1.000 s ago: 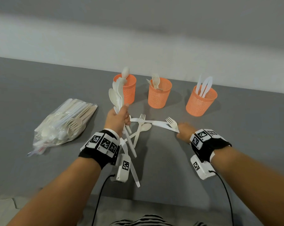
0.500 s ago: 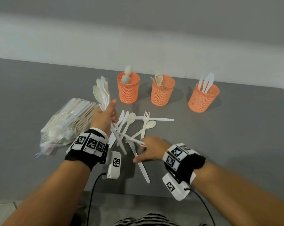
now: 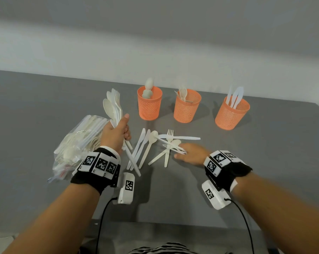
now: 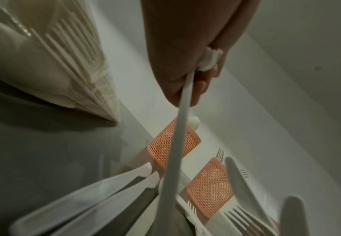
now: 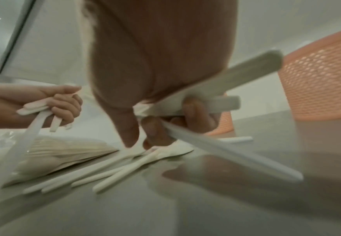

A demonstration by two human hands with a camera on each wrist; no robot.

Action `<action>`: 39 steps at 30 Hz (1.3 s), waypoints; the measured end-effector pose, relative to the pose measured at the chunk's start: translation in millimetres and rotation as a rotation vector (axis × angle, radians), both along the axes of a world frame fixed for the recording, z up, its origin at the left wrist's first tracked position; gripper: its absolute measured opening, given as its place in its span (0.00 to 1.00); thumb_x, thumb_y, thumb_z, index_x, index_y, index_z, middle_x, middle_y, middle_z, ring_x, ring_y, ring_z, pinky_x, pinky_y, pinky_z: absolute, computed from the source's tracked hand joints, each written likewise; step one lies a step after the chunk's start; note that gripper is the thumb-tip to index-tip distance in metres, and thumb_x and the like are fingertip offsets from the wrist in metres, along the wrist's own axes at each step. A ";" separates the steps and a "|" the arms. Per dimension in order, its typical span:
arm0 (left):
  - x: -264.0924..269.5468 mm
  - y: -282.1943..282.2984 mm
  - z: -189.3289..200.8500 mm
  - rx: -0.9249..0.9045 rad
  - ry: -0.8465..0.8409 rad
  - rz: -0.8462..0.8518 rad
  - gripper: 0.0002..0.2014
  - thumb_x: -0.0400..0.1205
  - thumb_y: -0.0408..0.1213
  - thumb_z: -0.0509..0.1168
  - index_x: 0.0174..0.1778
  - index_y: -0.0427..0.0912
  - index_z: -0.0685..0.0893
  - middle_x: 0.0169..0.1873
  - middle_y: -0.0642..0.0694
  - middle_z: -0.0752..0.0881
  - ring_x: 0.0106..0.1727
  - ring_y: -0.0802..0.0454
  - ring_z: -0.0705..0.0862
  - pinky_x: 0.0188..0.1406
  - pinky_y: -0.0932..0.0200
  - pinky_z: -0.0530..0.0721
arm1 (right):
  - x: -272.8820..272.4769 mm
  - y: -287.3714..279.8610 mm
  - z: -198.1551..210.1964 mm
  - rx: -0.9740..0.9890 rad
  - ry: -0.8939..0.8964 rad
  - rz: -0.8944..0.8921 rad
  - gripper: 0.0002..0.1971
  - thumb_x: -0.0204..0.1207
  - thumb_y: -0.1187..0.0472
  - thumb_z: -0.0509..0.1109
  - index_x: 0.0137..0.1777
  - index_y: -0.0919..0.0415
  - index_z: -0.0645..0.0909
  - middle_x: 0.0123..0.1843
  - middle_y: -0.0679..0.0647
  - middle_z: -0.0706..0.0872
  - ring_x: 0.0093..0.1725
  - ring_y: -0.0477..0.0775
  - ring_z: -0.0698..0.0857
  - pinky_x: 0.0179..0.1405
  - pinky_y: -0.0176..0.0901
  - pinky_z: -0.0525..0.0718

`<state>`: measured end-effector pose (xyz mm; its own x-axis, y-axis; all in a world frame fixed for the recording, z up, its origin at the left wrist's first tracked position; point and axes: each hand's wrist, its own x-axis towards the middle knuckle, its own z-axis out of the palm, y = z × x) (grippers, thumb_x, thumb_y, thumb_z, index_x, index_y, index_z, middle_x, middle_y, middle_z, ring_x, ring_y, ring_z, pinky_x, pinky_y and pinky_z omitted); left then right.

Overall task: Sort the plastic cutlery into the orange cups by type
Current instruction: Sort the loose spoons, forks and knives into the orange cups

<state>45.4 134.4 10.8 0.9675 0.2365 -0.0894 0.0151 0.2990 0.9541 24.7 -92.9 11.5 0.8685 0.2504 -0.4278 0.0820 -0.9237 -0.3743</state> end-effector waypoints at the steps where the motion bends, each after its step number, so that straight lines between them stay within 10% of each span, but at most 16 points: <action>1: -0.5 -0.7 0.4 0.012 0.001 -0.003 0.16 0.81 0.40 0.64 0.29 0.44 0.68 0.14 0.56 0.68 0.16 0.60 0.67 0.18 0.66 0.69 | 4.4 2.6 -1.3 -0.034 -0.043 -0.041 0.11 0.81 0.54 0.59 0.40 0.53 0.77 0.48 0.57 0.81 0.51 0.58 0.80 0.50 0.46 0.74; 4: -2.8 -4.7 1.1 0.051 0.001 -0.033 0.16 0.81 0.41 0.64 0.30 0.44 0.68 0.14 0.55 0.68 0.16 0.59 0.67 0.20 0.65 0.69 | 16.9 18.5 -8.5 -0.143 -0.151 -0.141 0.18 0.82 0.49 0.56 0.60 0.58 0.80 0.59 0.59 0.85 0.61 0.62 0.81 0.60 0.52 0.75; 8: -6.1 -9.9 -3.0 0.066 0.009 -0.087 0.14 0.81 0.41 0.64 0.31 0.45 0.69 0.16 0.55 0.68 0.18 0.58 0.66 0.23 0.62 0.68 | 22.2 39.2 -19.0 -0.041 -0.134 -0.258 0.17 0.78 0.49 0.66 0.54 0.63 0.80 0.44 0.59 0.84 0.42 0.57 0.80 0.40 0.43 0.73; 18: -1.1 -19.4 -10.0 0.027 0.035 -0.168 0.15 0.81 0.37 0.64 0.29 0.43 0.69 0.16 0.53 0.69 0.18 0.56 0.67 0.21 0.63 0.70 | 30.2 28.7 -6.5 -0.060 0.102 -0.233 0.12 0.75 0.60 0.61 0.30 0.60 0.70 0.28 0.56 0.77 0.27 0.54 0.77 0.26 0.40 0.74; 23: 2.9 -35.1 -12.1 0.023 0.059 -0.213 0.13 0.81 0.35 0.64 0.30 0.41 0.72 0.16 0.53 0.73 0.16 0.58 0.70 0.20 0.64 0.72 | 20.1 -0.8 20.9 0.269 0.392 -0.288 0.09 0.77 0.67 0.57 0.37 0.66 0.75 0.23 0.54 0.85 0.17 0.47 0.80 0.17 0.35 0.78; 34: 3.1 -111.5 -3.9 0.087 0.037 -0.416 0.12 0.77 0.45 0.69 0.35 0.42 0.80 0.13 0.53 0.76 0.19 0.54 0.70 0.23 0.63 0.73 | -0.2 -23.9 37.7 1.122 0.261 -0.441 0.09 0.84 0.57 0.58 0.45 0.61 0.74 0.25 0.51 0.73 0.21 0.47 0.73 0.19 0.37 0.75; 39: 16.9 -134.2 3.0 -0.087 0.169 -0.646 0.30 0.59 0.63 0.76 0.26 0.36 0.76 0.18 0.40 0.81 0.23 0.44 0.79 0.35 0.50 0.83 | 0.5 -35.1 40.8 1.239 0.320 -0.359 0.16 0.83 0.50 0.54 0.42 0.61 0.74 0.25 0.52 0.74 0.20 0.46 0.71 0.18 0.35 0.71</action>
<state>62.2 0.2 13.8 0.8833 -0.3997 -0.2450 0.3639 0.2551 0.8958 25.2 -128.0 52.3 0.8722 0.4000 -0.2814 -0.3420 0.0874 -0.9356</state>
